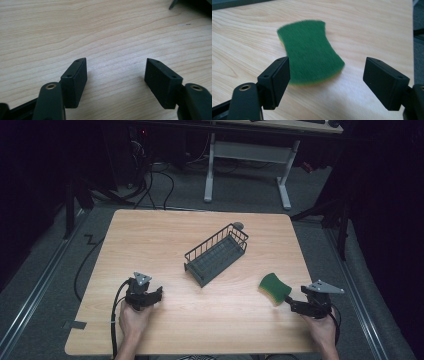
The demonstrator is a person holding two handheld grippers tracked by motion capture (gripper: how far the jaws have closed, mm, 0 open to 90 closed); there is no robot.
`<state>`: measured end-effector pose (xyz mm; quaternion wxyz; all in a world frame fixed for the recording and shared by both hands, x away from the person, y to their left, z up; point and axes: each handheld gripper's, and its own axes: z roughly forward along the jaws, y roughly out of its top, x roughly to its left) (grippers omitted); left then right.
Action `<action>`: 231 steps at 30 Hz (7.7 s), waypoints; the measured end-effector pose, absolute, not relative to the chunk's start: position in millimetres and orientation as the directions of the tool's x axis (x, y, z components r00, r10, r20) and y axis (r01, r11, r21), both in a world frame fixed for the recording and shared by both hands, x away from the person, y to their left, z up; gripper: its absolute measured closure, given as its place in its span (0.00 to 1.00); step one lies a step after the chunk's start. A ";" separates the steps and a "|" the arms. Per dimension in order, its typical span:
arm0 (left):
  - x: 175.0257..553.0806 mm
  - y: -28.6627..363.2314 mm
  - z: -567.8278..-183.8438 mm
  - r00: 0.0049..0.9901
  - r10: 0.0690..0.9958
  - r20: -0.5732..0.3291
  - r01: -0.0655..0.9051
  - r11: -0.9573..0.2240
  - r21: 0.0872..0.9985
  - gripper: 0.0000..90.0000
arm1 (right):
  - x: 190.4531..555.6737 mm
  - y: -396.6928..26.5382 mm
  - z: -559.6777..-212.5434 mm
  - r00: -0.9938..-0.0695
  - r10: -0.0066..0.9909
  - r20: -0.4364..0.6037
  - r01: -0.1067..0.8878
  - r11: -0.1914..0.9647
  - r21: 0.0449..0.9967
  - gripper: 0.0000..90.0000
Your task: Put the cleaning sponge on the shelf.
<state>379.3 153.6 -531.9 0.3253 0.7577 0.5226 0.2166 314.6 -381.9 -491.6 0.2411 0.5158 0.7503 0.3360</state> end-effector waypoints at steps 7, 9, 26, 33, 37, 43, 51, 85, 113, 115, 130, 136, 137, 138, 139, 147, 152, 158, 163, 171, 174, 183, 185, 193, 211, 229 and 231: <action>374.9 157.7 -535.9 0.355 0.935 -0.010 0.627 -0.230 0.744 0.37 | 342.1 -362.0 -480.2 -0.440 0.897 -0.037 0.611 0.330 0.720 0.23; 374.0 157.5 -535.9 0.348 0.937 -0.009 0.628 -0.226 0.744 0.36 | 350.0 -356.6 -479.0 -0.457 0.889 -0.042 0.616 0.350 0.706 0.23; 371.0 156.1 -536.1 0.351 0.936 -0.010 0.626 -0.227 0.746 0.35 | 394.5 -330.6 -491.2 -0.530 0.846 -0.060 0.682 0.467 0.562 0.18; 370.4 156.2 -536.0 0.355 0.935 -0.011 0.626 -0.229 0.745 0.36 | 401.0 -326.3 -496.7 -0.530 0.844 -0.076 0.699 0.486 0.524 0.19; 370.4 156.3 -536.0 0.356 0.935 -0.014 0.626 -0.227 0.746 0.36 | 403.9 -325.2 -500.5 -0.541 0.838 -0.071 0.706 0.498 0.503 0.20; 370.5 156.4 -536.0 0.356 0.935 -0.015 0.626 -0.226 0.746 0.36 | 404.5 -324.7 -501.9 -0.549 0.832 -0.075 0.706 0.510 0.492 0.24; 370.5 156.5 -536.0 0.356 0.934 -0.016 0.626 -0.226 0.746 0.36 | 403.5 -325.2 -497.9 -0.554 0.829 -0.074 0.704 0.514 0.491 0.25; 370.7 156.2 -536.1 0.359 0.933 -0.014 0.624 -0.229 0.747 0.36 | 389.9 -329.1 -432.2 -0.577 0.816 0.040 0.609 0.397 0.687 0.27; 370.9 156.1 -536.1 0.360 0.933 -0.014 0.624 -0.229 0.747 0.36 | 430.0 -271.3 -350.6 -0.631 0.775 0.016 0.491 0.383 0.783 0.29; 370.8 156.1 -536.1 0.360 0.933 -0.014 0.624 -0.229 0.747 0.36 | 435.4 -266.7 -346.3 -0.632 0.775 0.015 0.484 0.380 0.788 0.29; 370.9 156.3 -536.0 0.363 0.932 -0.017 0.625 -0.230 0.746 0.36 | 470.9 -232.6 -341.3 -0.637 0.771 -0.006 0.473 0.397 0.787 0.29; 370.8 156.0 -536.0 0.369 0.929 -0.013 0.623 -0.237 0.745 0.36 | 484.5 -217.6 -346.6 -0.631 0.776 -0.021 0.474 0.407 0.780 0.28; 370.8 156.0 -536.0 0.369 0.929 -0.013 0.624 -0.237 0.745 0.36 | 486.3 -215.2 -348.1 -0.632 0.774 -0.021 0.474 0.407 0.781 0.28; 370.8 156.0 -535.9 0.369 0.929 -0.013 0.624 -0.237 0.745 0.36 | 487.9 -212.6 -349.4 -0.634 0.773 -0.023 0.475 0.413 0.777 0.28; 370.8 156.0 -536.0 0.369 0.930 -0.013 0.624 -0.237 0.745 0.36 | 489.8 -209.9 -351.1 -0.637 0.771 -0.027 0.473 0.418 0.776 0.28; 370.7 155.6 -536.1 0.373 0.928 -0.013 0.622 -0.239 0.746 0.36 | 499.1 -192.1 -366.0 -0.646 0.762 -0.048 0.456 0.436 0.776 0.28; 370.7 155.5 -536.1 0.372 0.928 -0.015 0.621 -0.237 0.747 0.36 | 506.0 -186.3 -376.7 -0.653 0.757 -0.032 0.475 0.441 0.761 0.28; 370.6 155.5 -536.0 0.373 0.928 -0.014 0.622 -0.239 0.746 0.36 | 513.1 -183.0 -386.8 -0.649 0.760 -0.020 0.492 0.440 0.752 0.28; 370.6 155.5 -536.1 0.375 0.927 -0.014 0.621 -0.240 0.746 0.36 | 516.2 -180.7 -392.3 -0.632 0.774 -0.029 0.494 0.432 0.754 0.28; 370.5 155.5 -536.1 0.377 0.926 -0.015 0.621 -0.241 0.746 0.36 | 521.0 -177.4 -402.7 -0.634 0.773 -0.029 0.508 0.445 0.738 0.28; 370.5 155.5 -536.1 0.378 0.926 -0.014 0.620 -0.241 0.747 0.36 | 521.3 -177.3 -407.1 -0.635 0.772 -0.024 0.511 0.443 0.737 0.28; 370.5 155.5 -536.1 0.379 0.925 -0.014 0.620 -0.242 0.746 0.36 | 523.9 -177.8 -410.6 -0.631 0.776 -0.013 0.512 0.429 0.744 0.28; 370.5 155.5 -536.1 0.379 0.925 -0.014 0.620 -0.242 0.746 0.36 | 524.7 -178.0 -411.8 -0.632 0.775 -0.009 0.518 0.431 0.739 0.28; 370.5 155.5 -536.2 0.378 0.926 -0.014 0.620 -0.242 0.747 0.36 | 525.7 -178.7 -419.4 -0.637 0.771 -0.015 0.526 0.449 0.722 0.27; 370.4 155.4 -536.2 0.378 0.926 -0.014 0.620 -0.241 0.747 0.36 | 526.6 -180.3 -433.4 -0.644 0.765 0.003 0.556 0.465 0.689 0.27; 370.4 155.5 -536.2 0.378 0.926 -0.015 0.620 -0.242 0.747 0.36 | 523.2 -194.4 -425.9 -0.631 0.774 0.045 0.579 0.432 0.691 0.17; 370.4 155.5 -536.1 0.379 0.925 -0.014 0.620 -0.242 0.746 0.36 | 519.4 -198.8 -422.0 -0.627 0.777 0.047 0.573 0.420 0.704 0.18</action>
